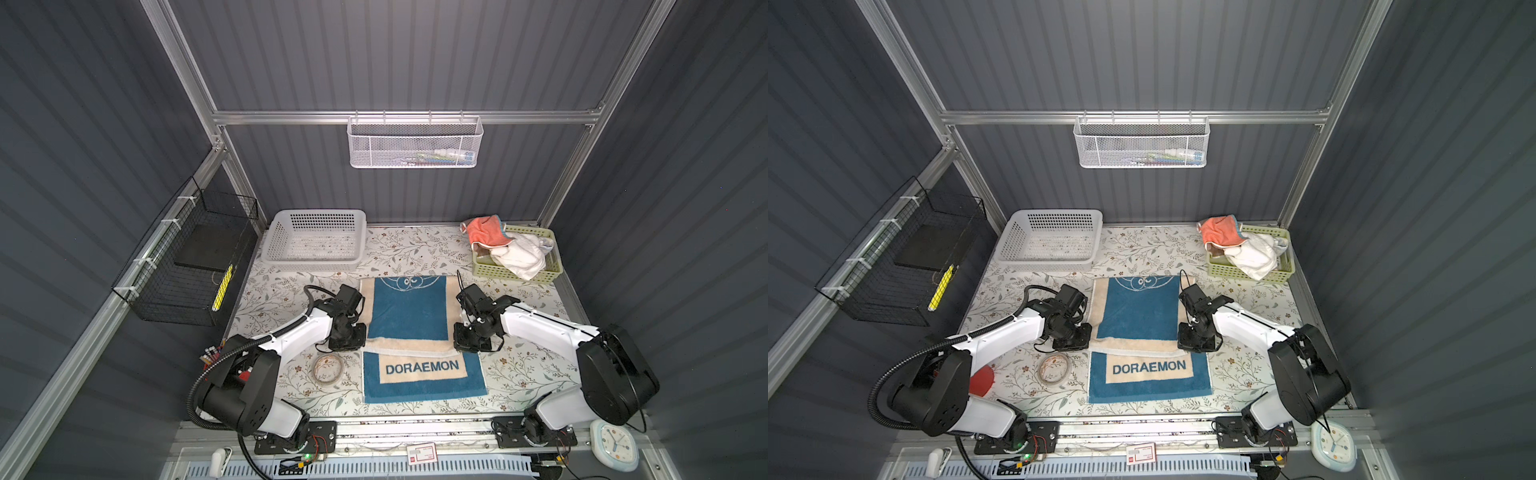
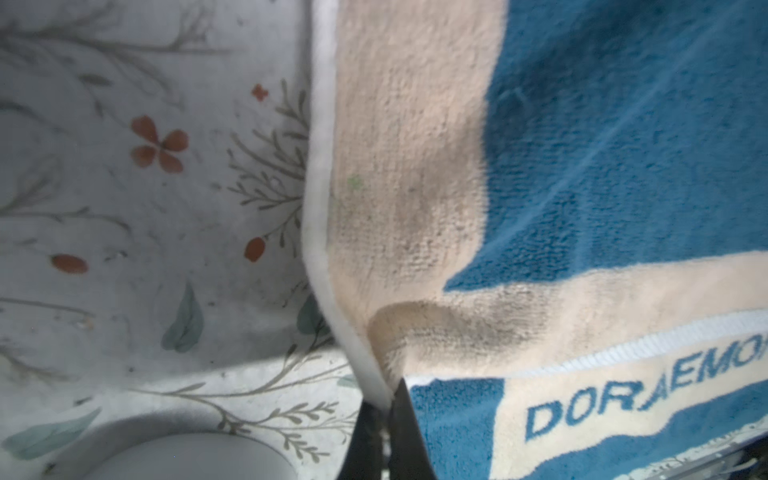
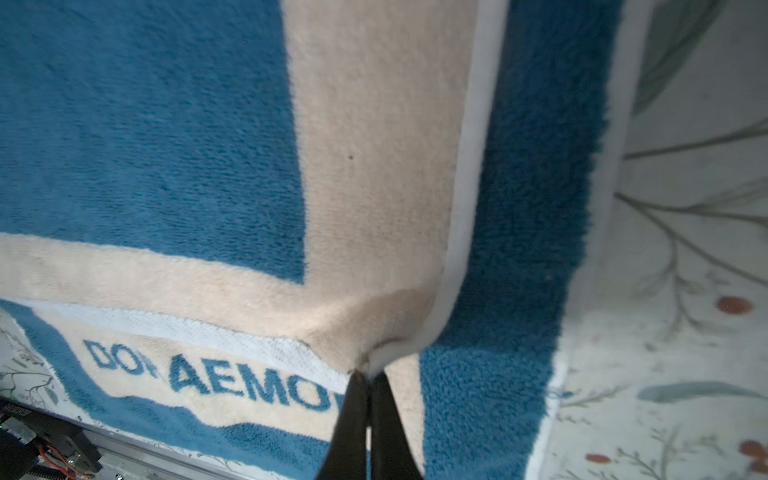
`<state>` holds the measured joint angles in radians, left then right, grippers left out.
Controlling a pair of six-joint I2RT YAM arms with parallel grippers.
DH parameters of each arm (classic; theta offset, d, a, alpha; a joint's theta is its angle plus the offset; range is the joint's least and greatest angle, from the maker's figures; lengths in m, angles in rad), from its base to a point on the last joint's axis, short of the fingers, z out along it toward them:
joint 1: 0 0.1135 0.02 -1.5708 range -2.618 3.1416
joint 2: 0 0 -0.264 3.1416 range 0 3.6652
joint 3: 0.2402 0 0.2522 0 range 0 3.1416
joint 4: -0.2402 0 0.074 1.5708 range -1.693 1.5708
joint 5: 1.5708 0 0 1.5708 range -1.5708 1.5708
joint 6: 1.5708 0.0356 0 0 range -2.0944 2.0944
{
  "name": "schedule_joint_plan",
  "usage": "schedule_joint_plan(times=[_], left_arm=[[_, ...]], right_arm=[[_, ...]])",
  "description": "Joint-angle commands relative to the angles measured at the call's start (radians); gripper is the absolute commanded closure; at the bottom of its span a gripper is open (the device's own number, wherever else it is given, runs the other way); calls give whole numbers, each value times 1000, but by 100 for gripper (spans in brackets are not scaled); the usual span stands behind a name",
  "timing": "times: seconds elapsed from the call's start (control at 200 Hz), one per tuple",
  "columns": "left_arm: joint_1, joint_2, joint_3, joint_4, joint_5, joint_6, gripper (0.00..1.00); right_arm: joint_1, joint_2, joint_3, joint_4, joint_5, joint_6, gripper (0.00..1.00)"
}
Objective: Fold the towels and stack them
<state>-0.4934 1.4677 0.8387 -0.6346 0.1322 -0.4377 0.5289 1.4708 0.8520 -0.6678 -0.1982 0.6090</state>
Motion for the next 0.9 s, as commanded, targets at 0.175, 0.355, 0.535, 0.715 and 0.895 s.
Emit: schedule_joint_plan(times=[0.175, 0.355, 0.535, 0.715, 0.895], left_arm=[[7, -76, 156, -151, 36, 42, 100], [3, -105, 195, -246, 129, 18, 100], [-49, -40, 32, -90, 268, -42, 100], [-88, 65, -24, 74, 205, -108, 100], [-88, 183, 48, 117, 128, -116, 100]], right_arm=[[-28, -144, 113, -162, 28, -55, 100], [-50, -223, 208, -315, 67, -138, 100], [-66, -279, 30, -212, -47, -143, 100], [-66, -135, -100, 10, -114, -139, 100], [-69, 9, -102, 125, -74, -166, 100]])
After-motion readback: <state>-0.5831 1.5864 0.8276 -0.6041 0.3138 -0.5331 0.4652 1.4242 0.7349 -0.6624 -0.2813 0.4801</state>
